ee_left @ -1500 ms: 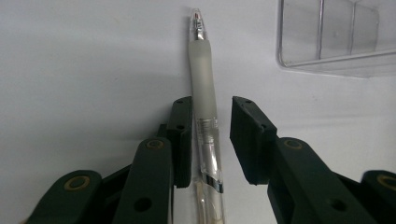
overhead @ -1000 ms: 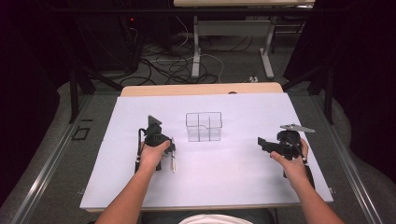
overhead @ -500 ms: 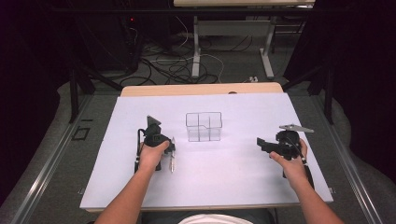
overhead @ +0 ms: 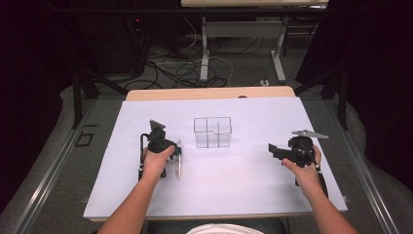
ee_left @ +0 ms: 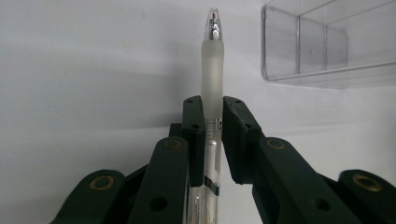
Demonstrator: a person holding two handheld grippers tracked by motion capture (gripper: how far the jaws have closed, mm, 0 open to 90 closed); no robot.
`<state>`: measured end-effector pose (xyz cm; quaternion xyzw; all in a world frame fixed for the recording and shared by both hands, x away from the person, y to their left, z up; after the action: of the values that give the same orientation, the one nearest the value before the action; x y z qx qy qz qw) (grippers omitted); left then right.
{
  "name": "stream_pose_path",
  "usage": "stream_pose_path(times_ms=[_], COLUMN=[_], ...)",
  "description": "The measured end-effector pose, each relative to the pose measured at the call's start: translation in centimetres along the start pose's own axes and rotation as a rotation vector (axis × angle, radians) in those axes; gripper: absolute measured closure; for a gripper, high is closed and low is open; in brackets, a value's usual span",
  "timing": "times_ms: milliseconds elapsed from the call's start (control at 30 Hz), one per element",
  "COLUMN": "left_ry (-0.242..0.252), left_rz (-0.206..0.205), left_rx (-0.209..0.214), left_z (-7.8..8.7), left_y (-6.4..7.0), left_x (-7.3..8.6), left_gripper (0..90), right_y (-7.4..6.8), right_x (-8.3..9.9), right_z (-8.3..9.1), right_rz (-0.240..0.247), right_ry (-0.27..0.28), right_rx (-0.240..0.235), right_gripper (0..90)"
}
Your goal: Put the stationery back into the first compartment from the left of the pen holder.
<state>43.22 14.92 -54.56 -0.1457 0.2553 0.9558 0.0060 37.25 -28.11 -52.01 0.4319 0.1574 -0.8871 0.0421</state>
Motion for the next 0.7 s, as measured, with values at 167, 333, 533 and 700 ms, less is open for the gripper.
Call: stream_pose_path(times_ms=[167, 333, 533, 700], left_ry=[0.066, 0.144, 0.25, 0.324], left_rz=[-0.002, -0.044, -0.089, -0.124], left_rx=[0.016, 0.013, 0.018, 0.014], left_z=[0.7, 1.7, 3.0, 3.7], left_y=[0.3, 0.8, 1.6, 2.0], left_x=[0.0, 0.0, -0.1, 0.0], left_gripper=[79.6, 79.6, 79.6, 79.7], right_y=[0.1, 0.1, 0.2, 0.2], right_x=[0.0, 0.0, -0.1, -0.1], right_z=[0.0, 0.0, 0.0, 0.0], right_rz=[0.007, 0.003, 0.004, 0.002], right_ry=[0.0, 0.0, 0.0, 0.003], right_rx=[-0.002, -0.004, -0.006, -0.005], right_gripper=[14.9, 14.9, 14.9, 14.9])
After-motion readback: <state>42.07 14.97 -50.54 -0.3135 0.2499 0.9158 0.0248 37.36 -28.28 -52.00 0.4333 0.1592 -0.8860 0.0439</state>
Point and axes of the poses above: each handheld gripper's, and its own axes: z roughly backward along the jaws, x roughly out of its underside, y roughly to its right, the point moved 2 cm from there along -z, roughly forward along the jaws, and after that the axes turned 3 degrees about -z, right-handed, at the moved point
